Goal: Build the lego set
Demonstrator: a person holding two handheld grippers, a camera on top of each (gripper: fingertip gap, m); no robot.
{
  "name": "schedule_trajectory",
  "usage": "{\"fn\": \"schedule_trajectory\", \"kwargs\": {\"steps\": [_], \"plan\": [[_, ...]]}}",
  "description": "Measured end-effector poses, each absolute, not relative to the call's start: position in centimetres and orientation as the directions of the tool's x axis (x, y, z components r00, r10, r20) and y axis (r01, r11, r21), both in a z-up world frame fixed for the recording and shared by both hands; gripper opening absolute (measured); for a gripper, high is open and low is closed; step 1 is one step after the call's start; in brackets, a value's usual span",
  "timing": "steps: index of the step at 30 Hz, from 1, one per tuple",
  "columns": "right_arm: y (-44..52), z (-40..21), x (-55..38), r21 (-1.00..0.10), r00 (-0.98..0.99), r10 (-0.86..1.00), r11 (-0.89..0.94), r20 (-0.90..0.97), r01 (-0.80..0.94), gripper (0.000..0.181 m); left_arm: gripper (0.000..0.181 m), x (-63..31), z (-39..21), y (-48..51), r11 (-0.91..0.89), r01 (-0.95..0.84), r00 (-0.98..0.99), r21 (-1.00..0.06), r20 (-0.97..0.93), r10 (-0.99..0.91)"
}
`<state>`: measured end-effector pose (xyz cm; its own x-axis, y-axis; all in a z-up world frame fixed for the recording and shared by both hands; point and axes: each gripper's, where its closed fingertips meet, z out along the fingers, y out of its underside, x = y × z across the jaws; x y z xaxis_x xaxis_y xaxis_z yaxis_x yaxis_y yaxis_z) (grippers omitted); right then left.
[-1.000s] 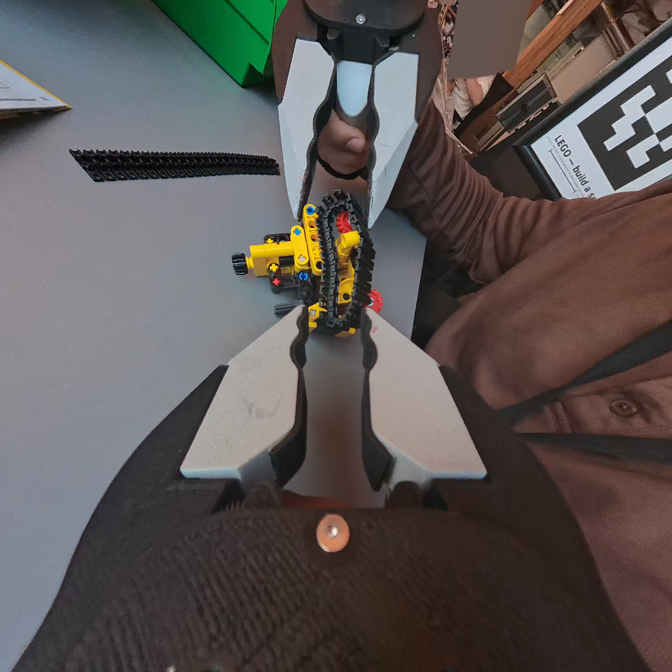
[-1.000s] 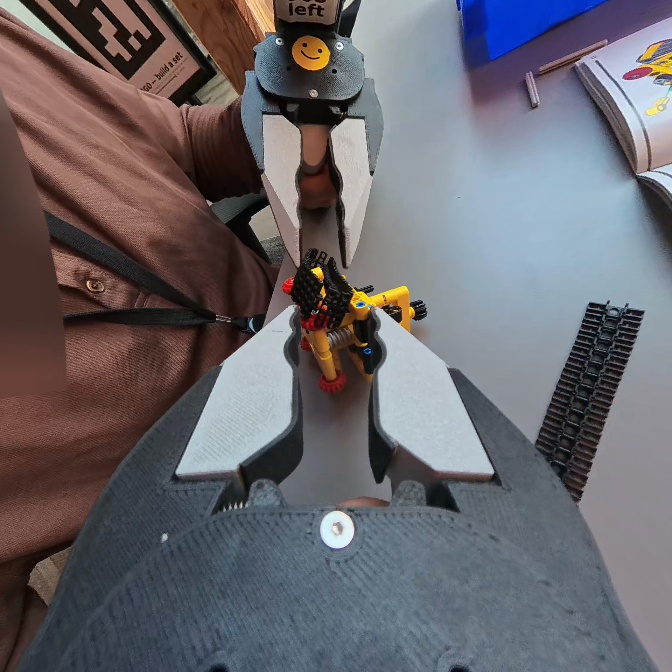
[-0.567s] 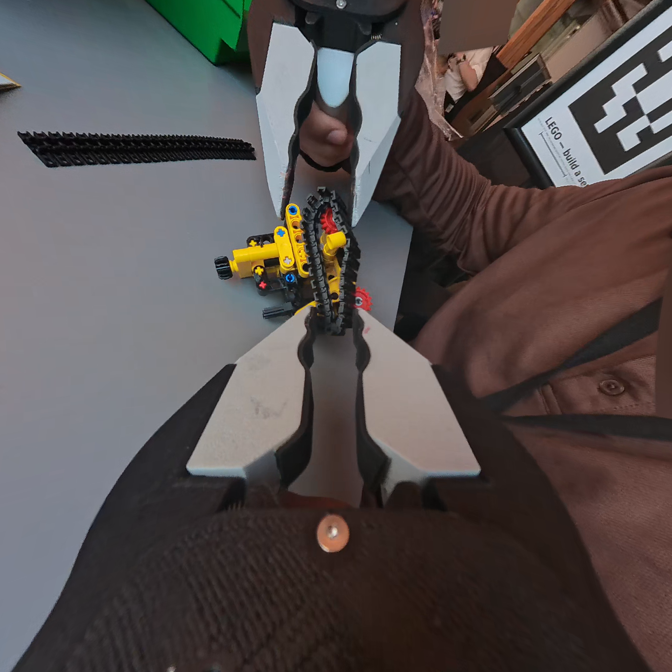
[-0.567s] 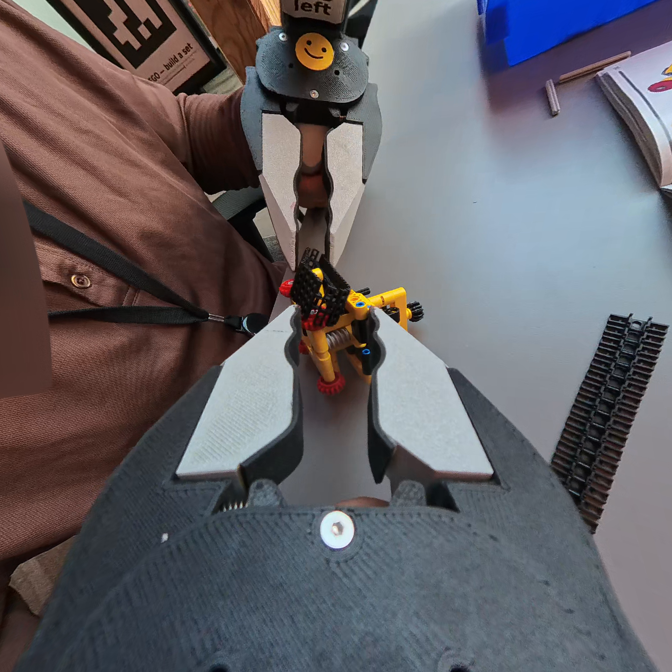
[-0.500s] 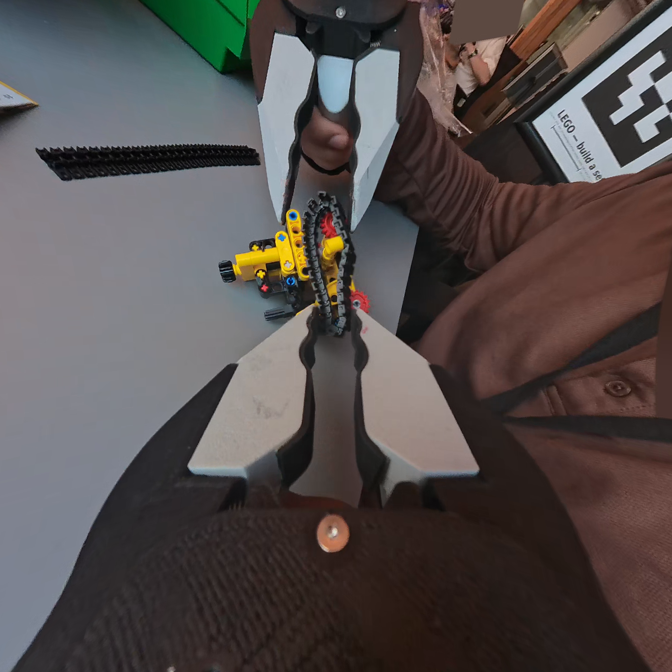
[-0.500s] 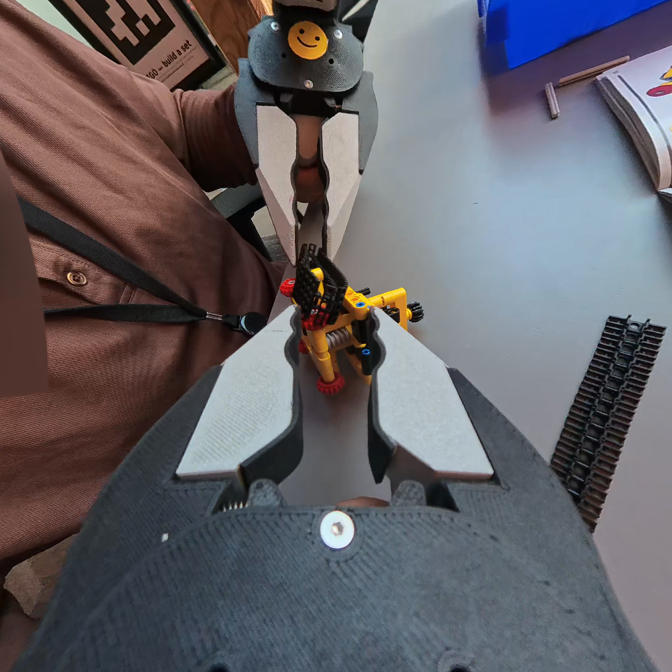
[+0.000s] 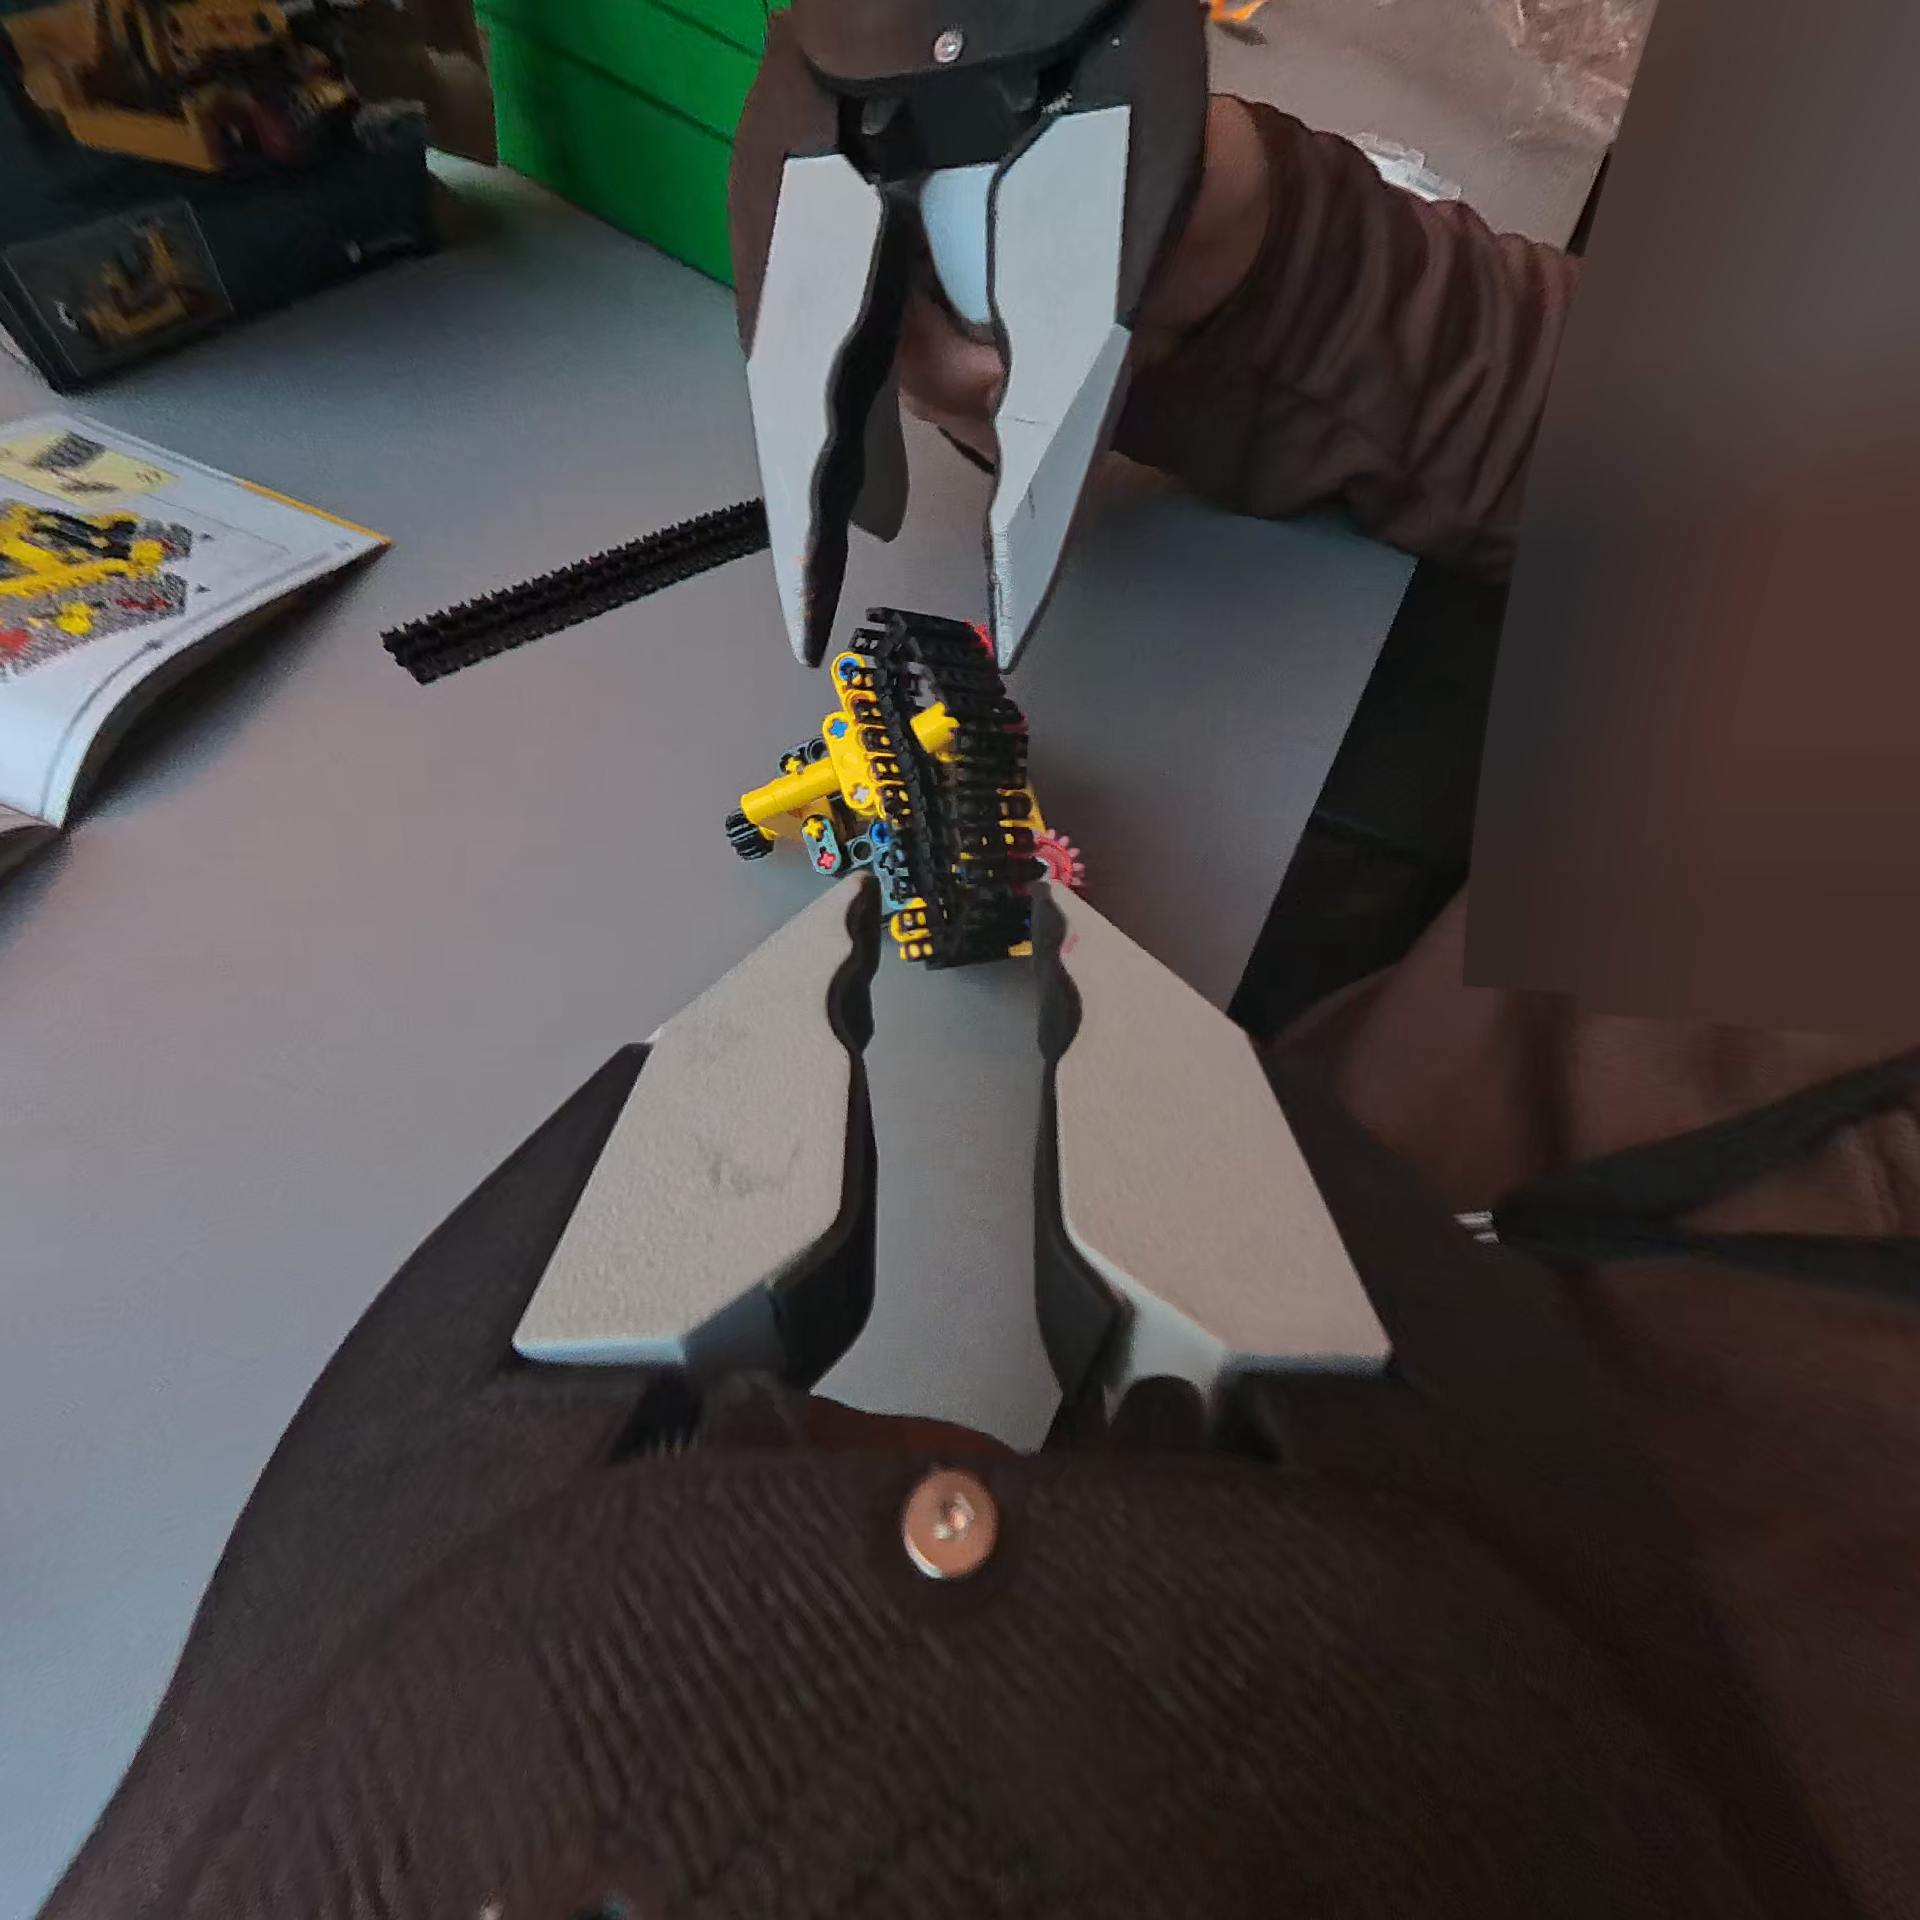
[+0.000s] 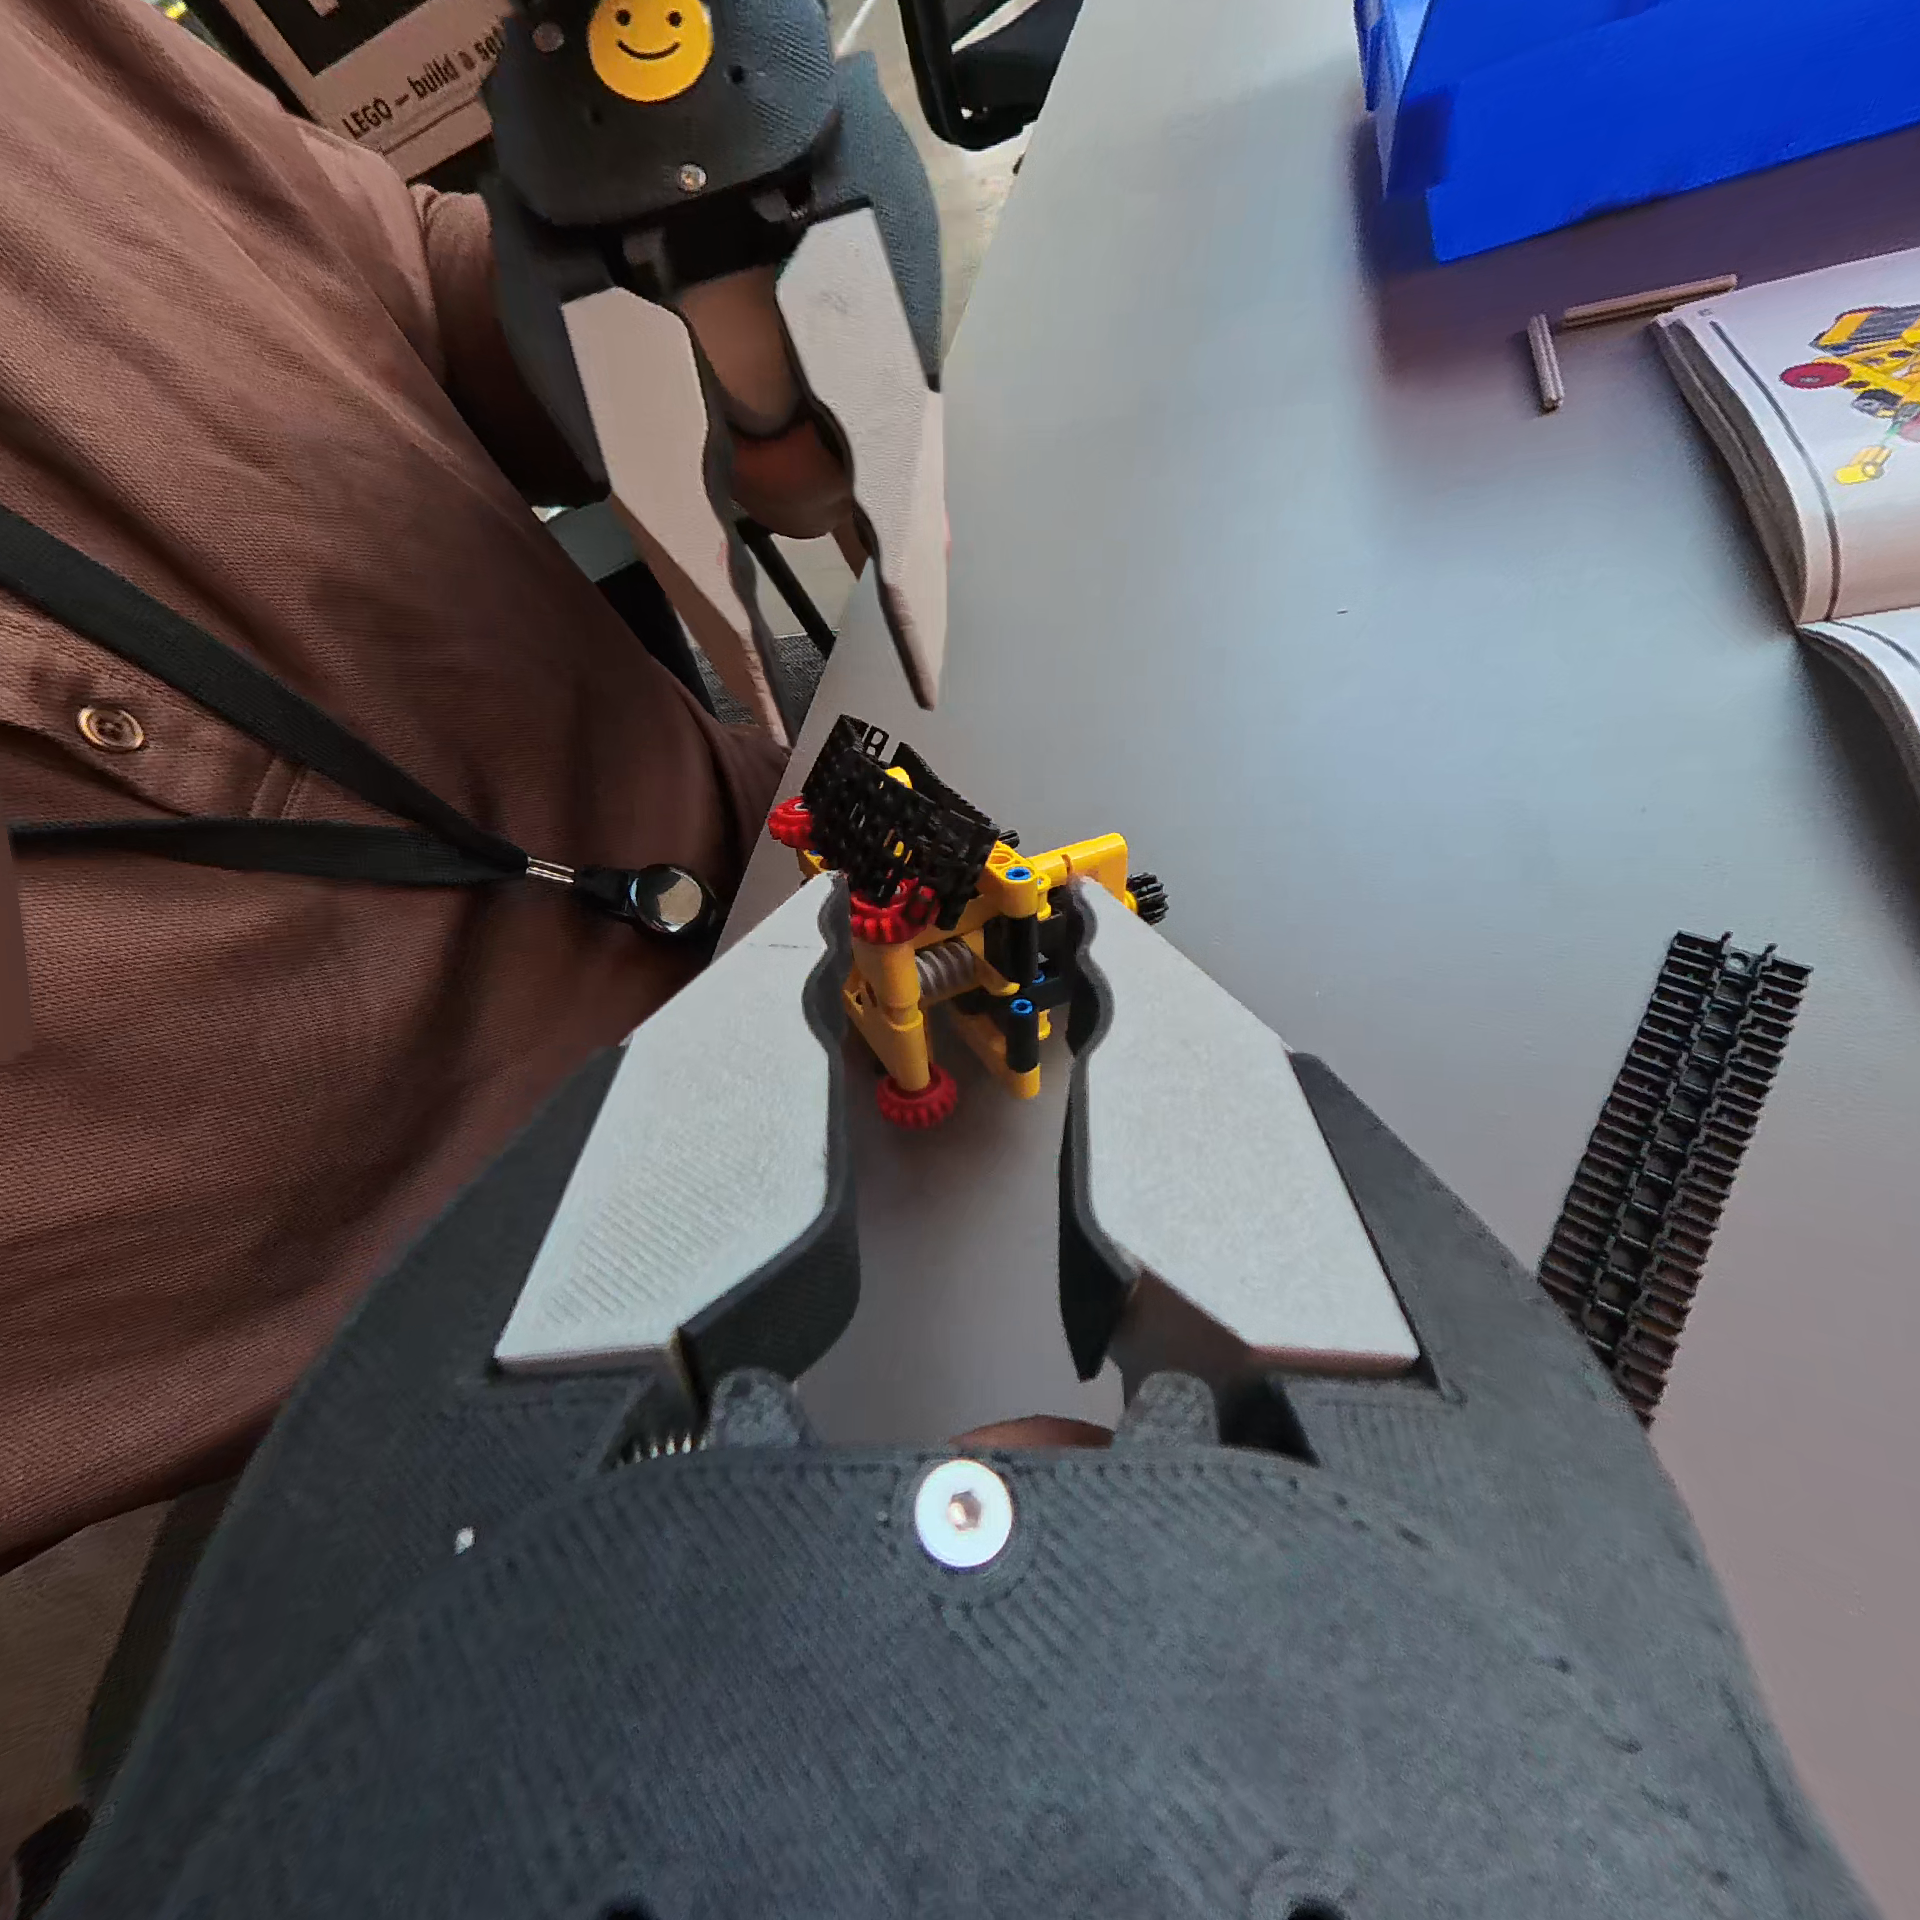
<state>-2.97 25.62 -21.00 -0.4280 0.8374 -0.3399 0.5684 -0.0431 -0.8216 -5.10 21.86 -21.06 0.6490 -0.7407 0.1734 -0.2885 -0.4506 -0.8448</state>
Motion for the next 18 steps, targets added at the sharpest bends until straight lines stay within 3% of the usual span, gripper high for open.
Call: {"fn": "schedule_trajectory", "kwargs": {"steps": [11, 18], "plan": [[25.4, -21.1, -1.4, -0.847, -0.446, 0.87, 0.065, -0.21, 0.527, 0.058, 0.024, -3.2, -20.8, 21.1, -0.333, -0.349, 0.618, -0.876, 0.052, -0.784], [25.0, -21.3, -0.7, -0.849, -0.479, 0.851, 0.079, -0.216, 0.523, 0.064, 0.038, -1.8, -21.3, 21.5, -0.255, -0.413, 0.639, -0.874, -0.079, -0.765]]}}
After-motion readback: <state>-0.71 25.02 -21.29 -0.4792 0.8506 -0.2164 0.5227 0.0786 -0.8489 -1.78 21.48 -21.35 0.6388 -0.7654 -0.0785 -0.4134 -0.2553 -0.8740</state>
